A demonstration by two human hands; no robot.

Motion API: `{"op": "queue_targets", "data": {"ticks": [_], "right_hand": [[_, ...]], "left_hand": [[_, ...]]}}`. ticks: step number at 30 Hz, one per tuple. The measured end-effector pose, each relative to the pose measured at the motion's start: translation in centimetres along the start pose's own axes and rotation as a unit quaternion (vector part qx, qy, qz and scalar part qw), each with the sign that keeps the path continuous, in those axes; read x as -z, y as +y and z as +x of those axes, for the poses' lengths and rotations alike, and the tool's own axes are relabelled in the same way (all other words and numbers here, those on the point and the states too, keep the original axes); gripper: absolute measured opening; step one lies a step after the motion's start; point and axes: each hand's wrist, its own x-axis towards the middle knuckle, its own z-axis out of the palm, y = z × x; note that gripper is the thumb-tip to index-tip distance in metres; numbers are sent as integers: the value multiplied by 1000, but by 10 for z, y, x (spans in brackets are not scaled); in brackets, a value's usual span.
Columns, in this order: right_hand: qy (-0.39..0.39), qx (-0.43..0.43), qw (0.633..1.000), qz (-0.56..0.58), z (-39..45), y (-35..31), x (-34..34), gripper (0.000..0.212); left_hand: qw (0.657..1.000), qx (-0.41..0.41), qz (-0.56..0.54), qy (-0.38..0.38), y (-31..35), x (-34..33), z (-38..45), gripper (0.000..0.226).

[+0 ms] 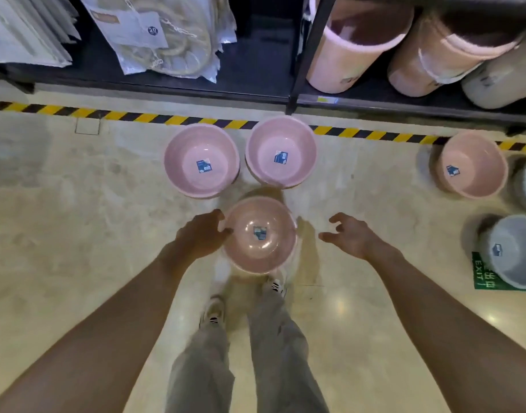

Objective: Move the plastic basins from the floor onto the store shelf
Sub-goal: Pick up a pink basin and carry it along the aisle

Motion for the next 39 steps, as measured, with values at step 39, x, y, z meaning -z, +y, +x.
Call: {"op": "queue_targets", "data": {"ticks": [39], "right_hand": [[59, -105, 992, -45, 331, 59, -185, 22]], "left_hand": [[991, 85, -92, 43, -167, -189, 283, 29]]}}
